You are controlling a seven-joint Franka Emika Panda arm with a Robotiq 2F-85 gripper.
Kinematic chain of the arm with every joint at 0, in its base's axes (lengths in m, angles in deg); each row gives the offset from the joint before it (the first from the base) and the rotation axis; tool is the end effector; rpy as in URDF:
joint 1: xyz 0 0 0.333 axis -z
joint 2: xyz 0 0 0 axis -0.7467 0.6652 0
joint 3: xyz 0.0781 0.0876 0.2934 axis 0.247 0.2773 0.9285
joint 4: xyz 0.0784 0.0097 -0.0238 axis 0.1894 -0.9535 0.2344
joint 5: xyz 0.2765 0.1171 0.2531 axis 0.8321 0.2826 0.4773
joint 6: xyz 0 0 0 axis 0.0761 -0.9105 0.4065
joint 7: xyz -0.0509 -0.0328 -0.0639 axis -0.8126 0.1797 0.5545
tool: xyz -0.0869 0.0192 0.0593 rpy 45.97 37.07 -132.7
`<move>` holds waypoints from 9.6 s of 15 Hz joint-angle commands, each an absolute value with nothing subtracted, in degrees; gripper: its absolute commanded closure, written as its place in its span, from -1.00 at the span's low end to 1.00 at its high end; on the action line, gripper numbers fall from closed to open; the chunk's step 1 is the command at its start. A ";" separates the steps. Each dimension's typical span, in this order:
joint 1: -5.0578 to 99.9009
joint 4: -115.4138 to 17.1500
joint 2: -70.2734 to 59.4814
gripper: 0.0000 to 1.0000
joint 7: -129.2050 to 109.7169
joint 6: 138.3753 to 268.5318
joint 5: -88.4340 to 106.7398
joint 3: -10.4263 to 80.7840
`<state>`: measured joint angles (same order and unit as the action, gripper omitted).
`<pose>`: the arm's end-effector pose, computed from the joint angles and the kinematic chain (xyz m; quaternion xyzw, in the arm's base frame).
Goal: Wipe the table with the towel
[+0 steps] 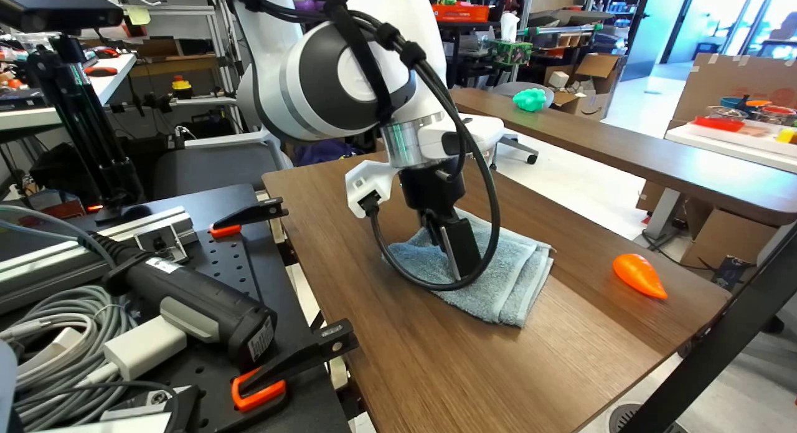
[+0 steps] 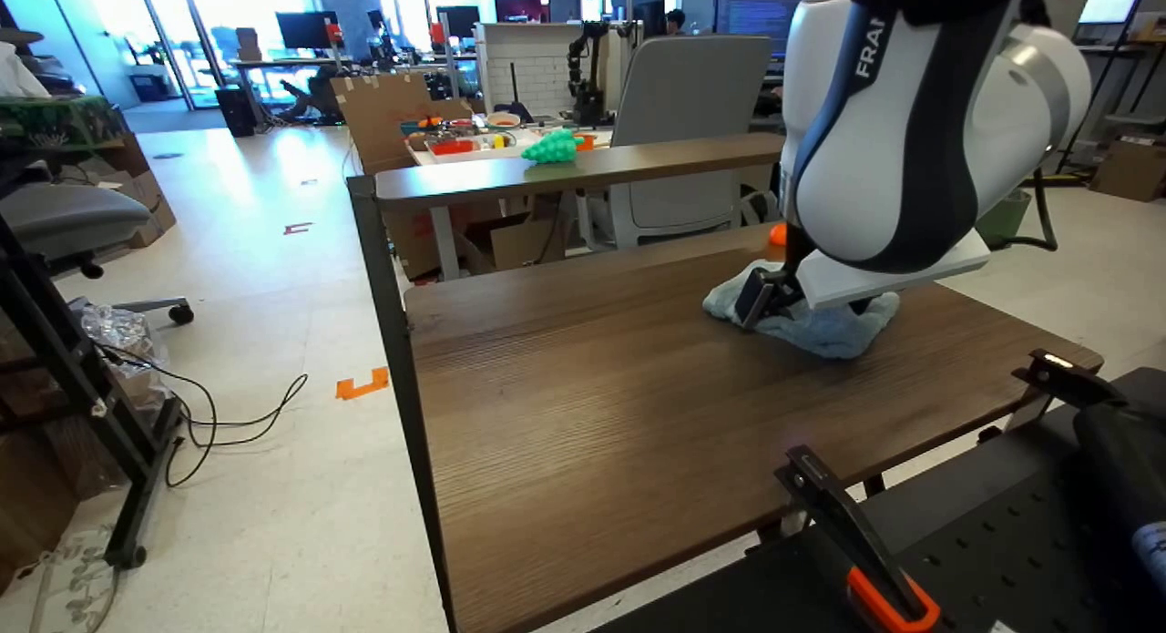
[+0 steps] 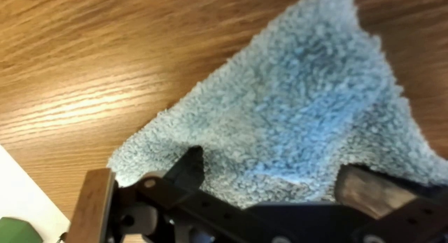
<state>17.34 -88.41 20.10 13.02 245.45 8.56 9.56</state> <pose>0.5154 -0.0090 0.0854 0.9759 -0.1252 0.1031 0.1459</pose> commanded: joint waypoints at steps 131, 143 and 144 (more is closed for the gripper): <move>25.31 -101.84 2.29 -1.00 -10.38 248.49 6.27 12.07; 26.28 -87.29 22.35 -1.00 0.25 243.55 10.56 19.24; 30.76 -92.90 14.36 -1.00 -3.25 245.55 9.97 23.48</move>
<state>30.78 -93.00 14.30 -2.68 245.62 9.38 23.47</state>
